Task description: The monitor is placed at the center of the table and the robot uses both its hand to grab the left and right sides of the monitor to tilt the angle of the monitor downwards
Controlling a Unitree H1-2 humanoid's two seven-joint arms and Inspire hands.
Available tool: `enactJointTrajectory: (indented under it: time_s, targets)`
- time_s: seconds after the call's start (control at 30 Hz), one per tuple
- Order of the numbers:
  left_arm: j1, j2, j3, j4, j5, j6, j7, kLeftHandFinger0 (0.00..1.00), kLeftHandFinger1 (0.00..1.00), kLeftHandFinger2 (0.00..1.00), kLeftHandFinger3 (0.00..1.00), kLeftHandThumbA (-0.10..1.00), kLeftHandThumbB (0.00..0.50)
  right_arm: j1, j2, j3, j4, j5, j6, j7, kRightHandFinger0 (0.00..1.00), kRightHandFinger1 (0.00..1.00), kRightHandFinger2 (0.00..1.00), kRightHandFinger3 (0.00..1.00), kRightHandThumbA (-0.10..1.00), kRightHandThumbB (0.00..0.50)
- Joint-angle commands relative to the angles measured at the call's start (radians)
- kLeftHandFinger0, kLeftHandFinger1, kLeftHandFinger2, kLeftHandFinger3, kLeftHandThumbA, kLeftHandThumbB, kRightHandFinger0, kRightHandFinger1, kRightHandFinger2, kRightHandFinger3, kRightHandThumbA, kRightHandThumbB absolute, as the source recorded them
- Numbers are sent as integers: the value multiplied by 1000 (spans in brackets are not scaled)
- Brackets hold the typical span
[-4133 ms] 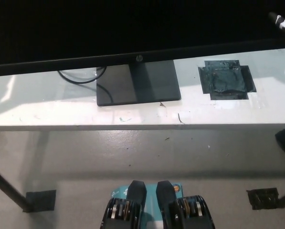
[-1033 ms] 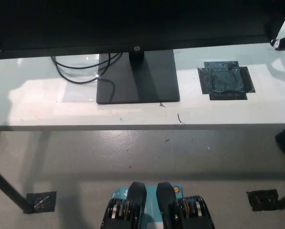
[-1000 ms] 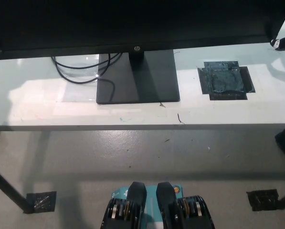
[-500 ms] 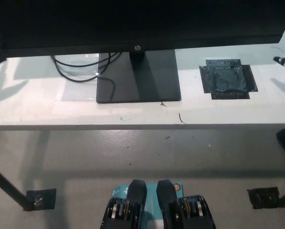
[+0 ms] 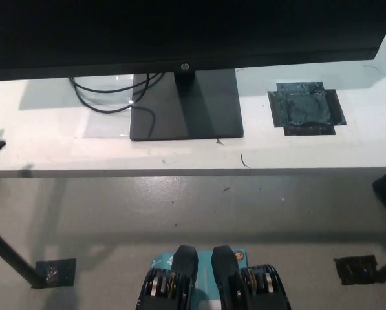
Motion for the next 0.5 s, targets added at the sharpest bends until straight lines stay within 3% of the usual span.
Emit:
enactJointTrajectory:
  time_s: [0.0, 0.07, 0.13, 0.2, 0.23, 0.27, 0.33, 0.47]
  targets:
    - [346, 1, 329, -868, -644, 92, 1, 1000, 1000, 1000, 1000, 1000, 327, 249, 83, -257, -675, 403, -169, -130, 1000, 1000, 1000, 1000, 951, 500]
    - [382, -21, 308, -937, -673, 97, 13, 1000, 1000, 1000, 1000, 1000, 325, 267, 118, -231, -724, 357, -170, -138, 1000, 1000, 1000, 1000, 1000, 499]
    - [406, -63, 207, -996, -661, 5, 28, 1000, 1000, 1000, 1000, 1000, 347, 306, 235, -137, -808, 270, -188, -159, 1000, 1000, 1000, 1000, 1000, 500]
    - [406, -107, 153, -1025, -618, -12, 29, 1000, 1000, 1000, 1000, 1000, 386, 312, 304, -84, -806, 194, -223, -159, 1000, 1000, 1000, 1000, 1000, 471]
    - [406, -128, 129, -1039, -607, -12, 27, 1000, 1000, 1000, 1000, 1000, 392, 314, 330, -63, -802, 164, -229, -154, 1000, 1000, 1000, 1000, 1000, 467]
    - [415, -159, 95, -1039, -561, -35, 23, 1000, 1000, 1000, 1000, 1000, 376, 327, 361, -35, -788, 114, -244, -154, 1000, 1000, 1000, 1000, 1000, 425]
    - [420, -214, 36, -1020, -553, -56, 2, 1000, 1000, 1000, 1000, 1000, 350, 322, 404, 22, -746, 118, -246, -135, 1000, 1000, 1000, 1000, 1000, 406]
    - [412, -305, -25, -939, -506, -82, -33, 1000, 1000, 1000, 1000, 1000, 416, 315, 471, 82, -662, 121, -246, -87, 1000, 1000, 1000, 1000, 1000, 404]
